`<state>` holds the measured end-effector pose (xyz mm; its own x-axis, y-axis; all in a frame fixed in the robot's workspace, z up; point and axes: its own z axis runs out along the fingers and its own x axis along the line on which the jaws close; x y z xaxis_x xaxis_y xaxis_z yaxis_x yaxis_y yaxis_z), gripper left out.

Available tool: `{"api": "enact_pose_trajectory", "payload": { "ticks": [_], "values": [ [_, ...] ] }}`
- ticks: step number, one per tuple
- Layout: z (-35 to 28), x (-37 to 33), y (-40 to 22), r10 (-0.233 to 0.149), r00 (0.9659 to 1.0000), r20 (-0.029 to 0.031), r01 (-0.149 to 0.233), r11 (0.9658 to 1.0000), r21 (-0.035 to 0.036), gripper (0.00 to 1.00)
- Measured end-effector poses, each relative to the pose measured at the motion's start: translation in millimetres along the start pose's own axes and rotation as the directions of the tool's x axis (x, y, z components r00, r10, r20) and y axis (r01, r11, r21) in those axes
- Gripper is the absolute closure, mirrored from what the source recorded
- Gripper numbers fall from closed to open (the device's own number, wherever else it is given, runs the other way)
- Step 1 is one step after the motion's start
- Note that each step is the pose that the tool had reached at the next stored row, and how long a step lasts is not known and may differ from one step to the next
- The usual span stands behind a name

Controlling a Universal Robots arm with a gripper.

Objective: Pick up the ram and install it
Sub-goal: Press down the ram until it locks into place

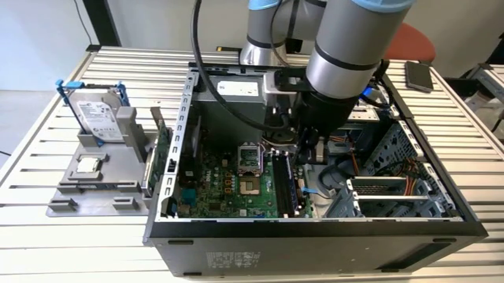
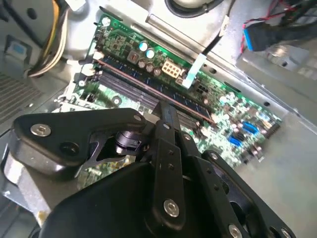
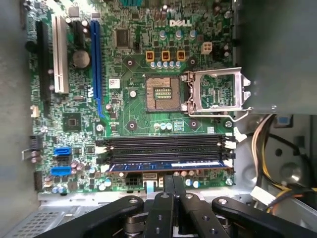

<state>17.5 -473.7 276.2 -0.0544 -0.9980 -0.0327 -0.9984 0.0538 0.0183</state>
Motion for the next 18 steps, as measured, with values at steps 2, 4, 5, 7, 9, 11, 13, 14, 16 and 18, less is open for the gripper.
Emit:
{"api": "enact_pose_trajectory", "payload": {
  "ticks": [2, 4, 5, 7, 9, 11, 13, 14, 16, 18],
  "values": [
    [-9.0, -0.3, 0.2, 0.000, 1.0000, 0.0000, 0.000, 1.0000, 0.0000, 1.00],
    [-18.2, -0.6, 0.3, 0.000, 1.0000, -0.0002, 0.000, 1.0000, 0.0000, 1.00],
    [-22.6, -0.8, 0.4, 0.000, 1.0000, -0.0001, 0.000, 1.0000, 0.0000, 1.00],
    [-32.0, -1.1, 0.6, 0.000, 1.0000, 0.0000, 0.000, 1.0000, 0.0000, 1.00],
    [-40.7, -1.3, 0.8, 0.000, 1.0000, -0.0001, 0.000, 1.0000, 0.0000, 1.00],
    [-48.5, -1.6, 0.9, 0.000, 1.0000, -0.0004, 0.000, 1.0000, 0.0001, 1.00],
    [-49.5, -1.6, 0.9, 0.000, 1.0000, 0.0001, 0.000, 1.0000, 0.0003, 1.00],
    [-49.5, -1.6, 0.9, 0.001, 1.0000, 0.0000, -0.001, 1.0000, 0.0004, 1.00],
    [-49.5, -1.6, 0.9, 0.001, 1.0000, 0.0000, -0.001, 1.0000, 0.0005, 1.00],
    [-49.6, -1.6, 0.9, 0.001, 1.0000, -0.0001, -0.001, 1.0000, 0.0006, 1.00]
  ]
}}
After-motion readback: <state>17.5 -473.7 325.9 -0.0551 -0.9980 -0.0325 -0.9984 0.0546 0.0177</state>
